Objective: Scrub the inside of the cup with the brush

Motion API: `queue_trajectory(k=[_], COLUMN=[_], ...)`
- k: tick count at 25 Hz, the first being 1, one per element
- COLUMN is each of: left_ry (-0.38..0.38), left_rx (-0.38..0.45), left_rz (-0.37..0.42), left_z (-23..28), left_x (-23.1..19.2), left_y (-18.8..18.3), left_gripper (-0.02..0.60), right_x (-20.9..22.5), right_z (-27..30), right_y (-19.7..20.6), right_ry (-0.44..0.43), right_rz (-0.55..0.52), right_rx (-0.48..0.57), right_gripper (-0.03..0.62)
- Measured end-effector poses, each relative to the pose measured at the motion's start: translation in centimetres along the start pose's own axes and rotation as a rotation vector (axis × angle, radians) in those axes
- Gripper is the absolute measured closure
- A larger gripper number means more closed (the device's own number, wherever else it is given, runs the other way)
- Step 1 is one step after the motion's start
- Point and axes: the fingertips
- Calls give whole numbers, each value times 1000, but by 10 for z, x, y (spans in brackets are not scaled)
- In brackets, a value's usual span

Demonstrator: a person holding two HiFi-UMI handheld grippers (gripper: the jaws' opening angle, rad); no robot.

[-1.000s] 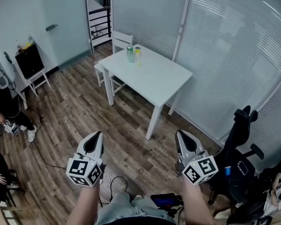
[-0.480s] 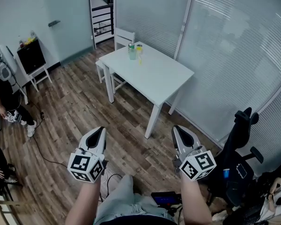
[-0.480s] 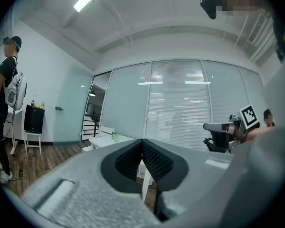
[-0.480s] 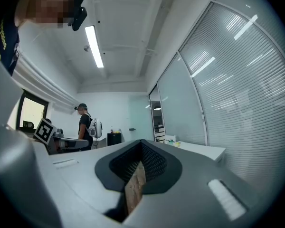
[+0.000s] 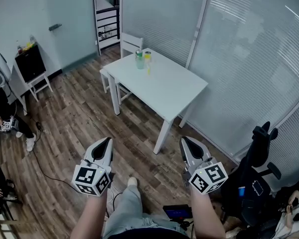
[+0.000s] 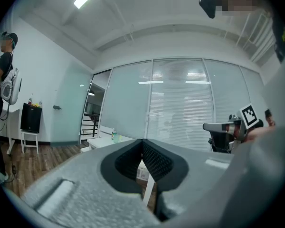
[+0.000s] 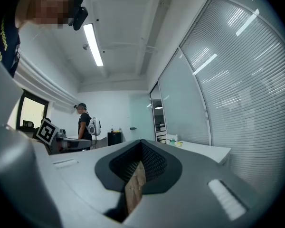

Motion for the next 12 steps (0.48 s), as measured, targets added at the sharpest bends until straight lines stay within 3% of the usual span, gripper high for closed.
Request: queue_trajectory(k=[12], left_ry=[45], left_rx=[8], left_rz=[12], left_z=[125], left_x=[-70], left_y=[-3], left_gripper=[581], right_x=[58], right_z=[123], right_y=[-18], right_ry=[21], right_rz=[3], right_rx=[5], right_gripper=[591])
Point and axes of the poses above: the fingertips, and each gripper's own axes: z forward along the fingers, x to its right, y out of its underside, and after that the axes turned 11 degrees about z, right-handed
